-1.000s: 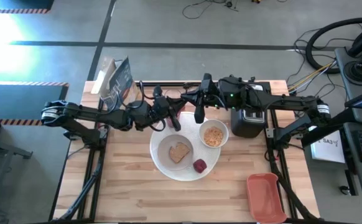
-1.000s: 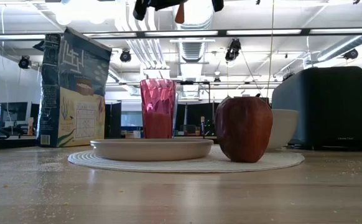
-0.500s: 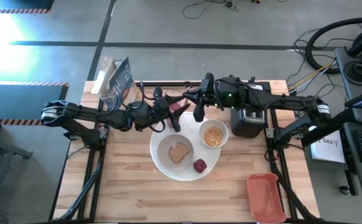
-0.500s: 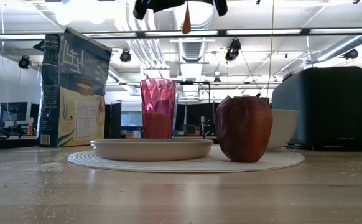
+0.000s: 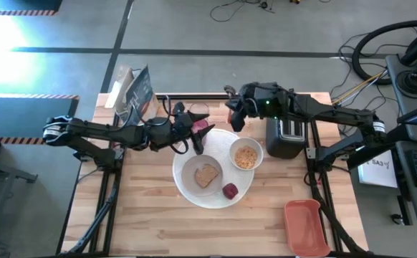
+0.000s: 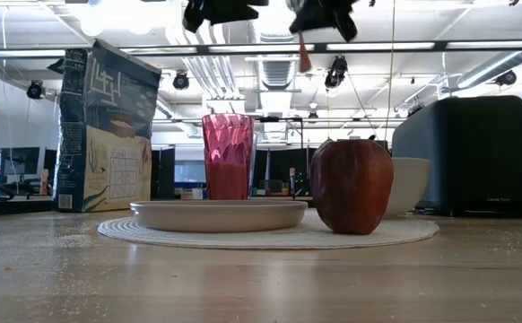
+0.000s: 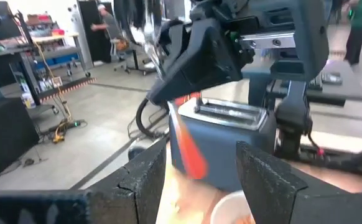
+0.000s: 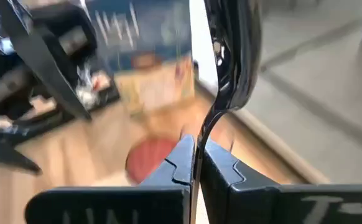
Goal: Arrange a breakfast setting
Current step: Put the orange spoon to the right side of the white placemat
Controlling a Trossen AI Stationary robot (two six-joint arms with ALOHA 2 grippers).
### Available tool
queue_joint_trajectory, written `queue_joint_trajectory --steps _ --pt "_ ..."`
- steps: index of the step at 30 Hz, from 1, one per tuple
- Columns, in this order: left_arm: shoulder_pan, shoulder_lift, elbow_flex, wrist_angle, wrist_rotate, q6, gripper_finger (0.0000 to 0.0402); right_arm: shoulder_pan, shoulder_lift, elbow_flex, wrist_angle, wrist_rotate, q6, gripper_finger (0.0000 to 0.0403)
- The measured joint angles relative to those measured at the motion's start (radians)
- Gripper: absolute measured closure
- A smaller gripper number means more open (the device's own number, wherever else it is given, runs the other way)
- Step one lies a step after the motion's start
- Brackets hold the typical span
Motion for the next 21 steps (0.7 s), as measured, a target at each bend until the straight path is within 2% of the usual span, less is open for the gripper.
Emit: queue_joint_trajectory --steps 3,9,16,21 --pt "-0.002 -0.005 0.0 -0.044 0.0 -0.007 0.0225 -0.007 0.002 0.0 -0.115 -0.083 0.11 0.0395" --pt "-0.001 -0.01 0.0 -0.104 -0.003 -0.02 0.0225 0.002 0.003 0.0 -0.304 -0.166 0.314 0.0394" --pt "-0.001 -0.011 0.0 -0.137 -0.006 -0.014 0.0225 0.076 0.003 0.0 -0.424 -0.188 0.484 0.0394" --pt "-0.001 -0.023 0.0 -0.171 -0.037 -0.005 0.0225 0.142 0.003 -0.002 -0.458 -0.162 0.587 0.0394"
